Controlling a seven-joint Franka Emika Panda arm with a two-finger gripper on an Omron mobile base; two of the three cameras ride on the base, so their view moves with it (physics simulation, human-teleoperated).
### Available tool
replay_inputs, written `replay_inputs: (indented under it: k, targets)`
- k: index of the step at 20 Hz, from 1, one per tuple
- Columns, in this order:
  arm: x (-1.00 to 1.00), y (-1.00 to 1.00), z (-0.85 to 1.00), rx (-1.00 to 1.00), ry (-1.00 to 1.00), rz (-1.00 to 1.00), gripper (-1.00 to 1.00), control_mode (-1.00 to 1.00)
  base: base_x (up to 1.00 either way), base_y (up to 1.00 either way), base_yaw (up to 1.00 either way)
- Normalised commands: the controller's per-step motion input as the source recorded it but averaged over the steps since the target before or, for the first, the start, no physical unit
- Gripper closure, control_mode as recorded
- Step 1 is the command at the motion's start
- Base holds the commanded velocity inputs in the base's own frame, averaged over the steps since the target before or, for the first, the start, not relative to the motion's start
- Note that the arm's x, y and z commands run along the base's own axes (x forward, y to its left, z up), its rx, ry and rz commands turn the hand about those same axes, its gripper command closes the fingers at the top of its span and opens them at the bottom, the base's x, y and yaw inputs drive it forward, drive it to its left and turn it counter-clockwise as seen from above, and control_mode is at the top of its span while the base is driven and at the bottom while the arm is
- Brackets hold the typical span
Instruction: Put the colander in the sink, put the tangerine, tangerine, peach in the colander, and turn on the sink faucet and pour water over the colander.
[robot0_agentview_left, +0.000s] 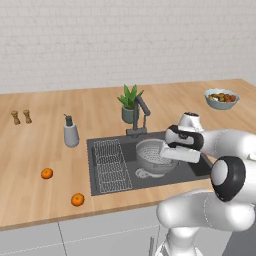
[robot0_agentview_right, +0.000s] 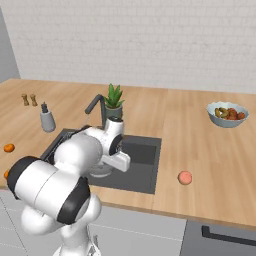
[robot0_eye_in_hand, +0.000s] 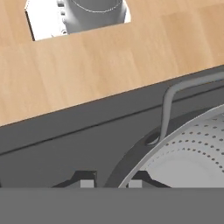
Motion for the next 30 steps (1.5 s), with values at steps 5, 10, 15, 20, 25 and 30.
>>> replay_inputs:
  k: [5,10,15,20,25,30]
  targets:
    - [0.26,0.16,-0.33,0.0,-0.03,0.01,1.0,-1.0,0.0,0.0,0.0]
    - [0.24,0.07,-0.28,0.0,-0.02,0.0,1.0,-1.0,0.0,0.0,0.0]
    - [0.22,0.02,-0.31,0.0,0.0,0.0,1.0,-1.0,0.0,0.0,0.0]
    - [0.29,0.0,-0.3,-0.03,0.0,0.0,1.0,-1.0,0.0,0.0,0.0]
    - [0.37,0.01,-0.21,-0.01,0.0,0.0,1.0,-1.0,0.0,0.0,0.0]
    - [0.12,0.12,-0.38,0.0,-0.01,0.0,1.0,-1.0,0.0,0.0,0.0]
